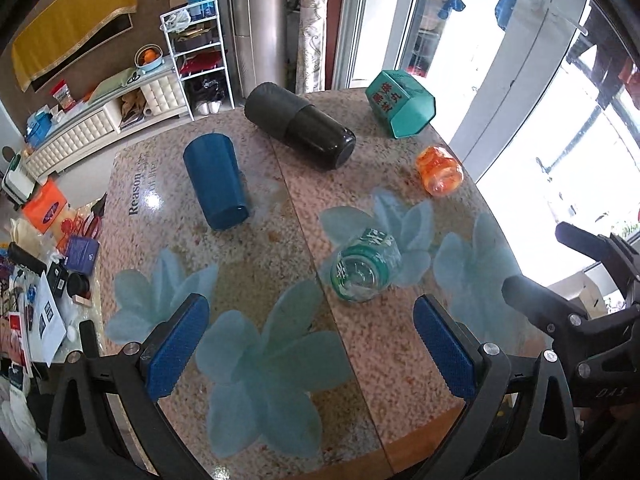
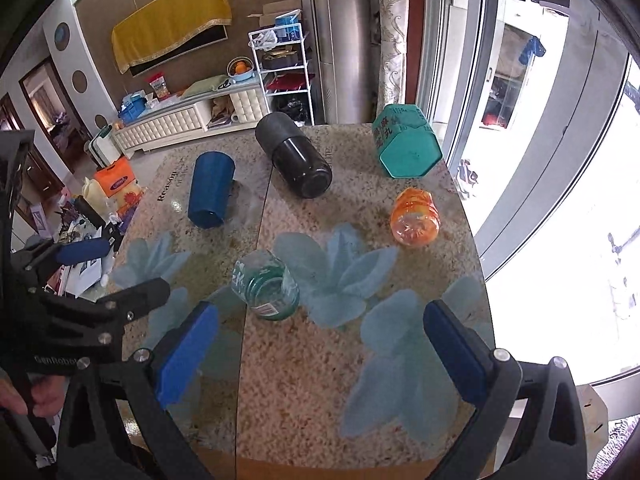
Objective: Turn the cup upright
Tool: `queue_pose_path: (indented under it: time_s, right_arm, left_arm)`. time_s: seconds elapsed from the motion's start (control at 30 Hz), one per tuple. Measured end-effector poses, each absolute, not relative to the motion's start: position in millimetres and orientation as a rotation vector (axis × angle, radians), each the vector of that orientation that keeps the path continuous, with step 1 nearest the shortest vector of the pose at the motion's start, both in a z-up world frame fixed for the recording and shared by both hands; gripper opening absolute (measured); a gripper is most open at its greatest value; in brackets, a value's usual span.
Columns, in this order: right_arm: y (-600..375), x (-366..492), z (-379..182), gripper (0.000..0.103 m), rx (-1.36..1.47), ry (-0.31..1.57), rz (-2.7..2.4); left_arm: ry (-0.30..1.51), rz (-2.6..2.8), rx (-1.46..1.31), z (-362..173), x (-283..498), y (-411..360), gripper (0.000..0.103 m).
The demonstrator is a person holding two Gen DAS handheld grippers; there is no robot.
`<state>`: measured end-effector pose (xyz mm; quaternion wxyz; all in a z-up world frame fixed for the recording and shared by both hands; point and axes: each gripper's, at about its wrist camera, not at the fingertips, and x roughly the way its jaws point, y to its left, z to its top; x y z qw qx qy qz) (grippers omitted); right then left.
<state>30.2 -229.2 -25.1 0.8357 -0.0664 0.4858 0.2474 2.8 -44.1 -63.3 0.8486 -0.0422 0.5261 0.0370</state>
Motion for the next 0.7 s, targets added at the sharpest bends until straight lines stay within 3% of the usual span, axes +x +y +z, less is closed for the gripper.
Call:
queue_pose_path:
  time_s: [0.7]
  right_arm:
    - [-235,28,-21,0.103,-0.111,1.007,0.526]
  left_arm:
    - [1.077,0.078,-0.064,-46,0,-49,0.103]
